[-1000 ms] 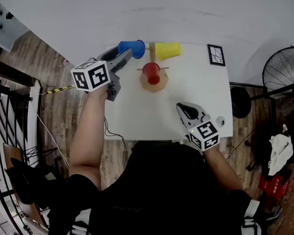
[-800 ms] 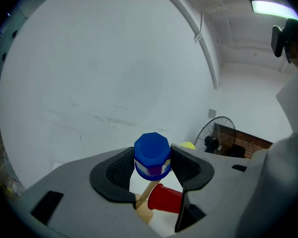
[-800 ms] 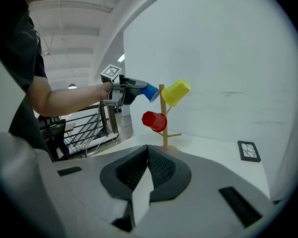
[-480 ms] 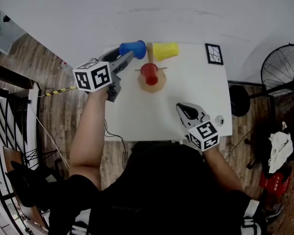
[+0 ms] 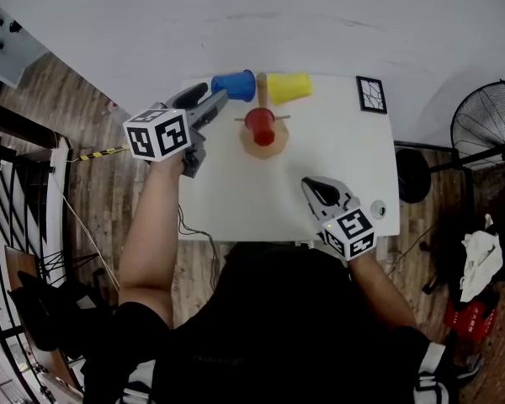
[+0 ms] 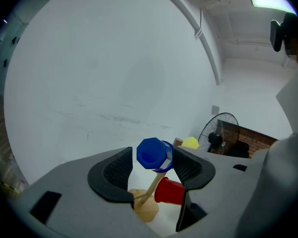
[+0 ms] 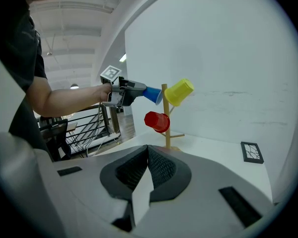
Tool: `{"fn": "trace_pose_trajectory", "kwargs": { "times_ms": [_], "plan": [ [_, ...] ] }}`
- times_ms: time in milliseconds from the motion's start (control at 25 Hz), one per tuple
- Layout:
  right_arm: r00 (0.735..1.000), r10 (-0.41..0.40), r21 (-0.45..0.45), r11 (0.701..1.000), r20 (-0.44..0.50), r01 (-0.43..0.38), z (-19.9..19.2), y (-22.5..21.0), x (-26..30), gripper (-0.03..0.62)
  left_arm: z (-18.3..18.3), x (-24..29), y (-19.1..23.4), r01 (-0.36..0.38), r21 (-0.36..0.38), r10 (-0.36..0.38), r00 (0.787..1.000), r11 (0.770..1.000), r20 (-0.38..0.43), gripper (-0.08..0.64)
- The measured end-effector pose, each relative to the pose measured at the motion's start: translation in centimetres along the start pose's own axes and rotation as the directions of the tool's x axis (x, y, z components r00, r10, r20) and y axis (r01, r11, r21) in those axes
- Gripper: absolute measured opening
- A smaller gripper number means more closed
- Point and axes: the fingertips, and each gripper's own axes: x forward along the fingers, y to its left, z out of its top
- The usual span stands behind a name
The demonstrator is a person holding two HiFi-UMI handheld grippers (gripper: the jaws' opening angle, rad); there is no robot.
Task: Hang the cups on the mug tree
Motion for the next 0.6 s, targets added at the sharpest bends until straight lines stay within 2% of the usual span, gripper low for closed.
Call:
{"fn": "trace_pose_trajectory", "kwargs": {
  "times_ms": [280,440,520,600],
  "plan": [
    [0.998,0.015,-0.015,1.0,0.062,-0.014,1.8,0.0,-0.3,0.008,-0.2,-2.5,-0.1,-0.044,-0.002,0.044,0.998,0.999,0.033,0.258],
    [0.994,0.014,0.008,1.0,0.112,-0.015,2.9,-0.2,-0.6,0.008,-2.2,-4.2,-0.7,-0.073,0.002,0.073,0.997,0.997,0.026,0.257],
    [0.992,0.016,0.044,0.999,0.125,-0.022,3.2,-0.4,-0.6,0.008,-3.7,-5.0,-1.1,-0.096,0.008,0.095,0.995,0.995,0.013,0.234],
    [0.992,0.021,0.087,0.996,0.123,-0.031,3.2,-0.6,-0.6,0.008,-5.3,-5.8,-1.4,-0.124,0.009,0.124,0.992,0.992,-0.002,0.181]
  ]
}}
